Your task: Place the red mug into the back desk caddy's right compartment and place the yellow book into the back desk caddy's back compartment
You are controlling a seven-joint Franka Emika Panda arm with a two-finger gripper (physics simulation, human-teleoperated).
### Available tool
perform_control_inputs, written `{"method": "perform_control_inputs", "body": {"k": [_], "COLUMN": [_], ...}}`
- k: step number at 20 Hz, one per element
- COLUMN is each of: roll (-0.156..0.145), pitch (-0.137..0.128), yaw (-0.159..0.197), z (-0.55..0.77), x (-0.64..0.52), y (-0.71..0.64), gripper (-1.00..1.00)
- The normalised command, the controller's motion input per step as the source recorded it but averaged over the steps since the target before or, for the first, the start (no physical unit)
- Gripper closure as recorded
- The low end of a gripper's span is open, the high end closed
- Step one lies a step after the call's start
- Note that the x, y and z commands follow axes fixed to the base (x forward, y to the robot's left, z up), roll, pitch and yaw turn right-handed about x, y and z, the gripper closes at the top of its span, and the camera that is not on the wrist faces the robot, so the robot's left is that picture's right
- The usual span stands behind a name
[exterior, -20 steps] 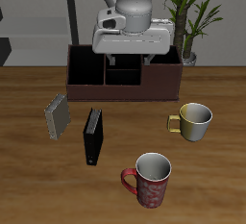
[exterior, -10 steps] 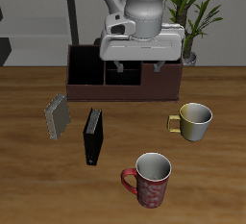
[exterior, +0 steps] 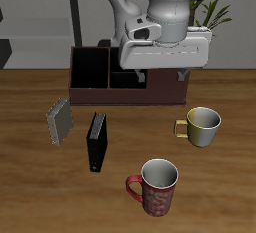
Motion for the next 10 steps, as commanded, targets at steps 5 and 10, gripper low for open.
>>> {"method": "perform_control_inputs", "body": {"k": [5, 10], "roll": [0.036, -0.015], "pitch": [0.009, 0.013], "yaw": [0.004, 0.01], "z": [0.0, -0.06], "x": [0.29, 0.36], "y": [0.22, 0.16], "gripper": [-1.0, -1.0]}}
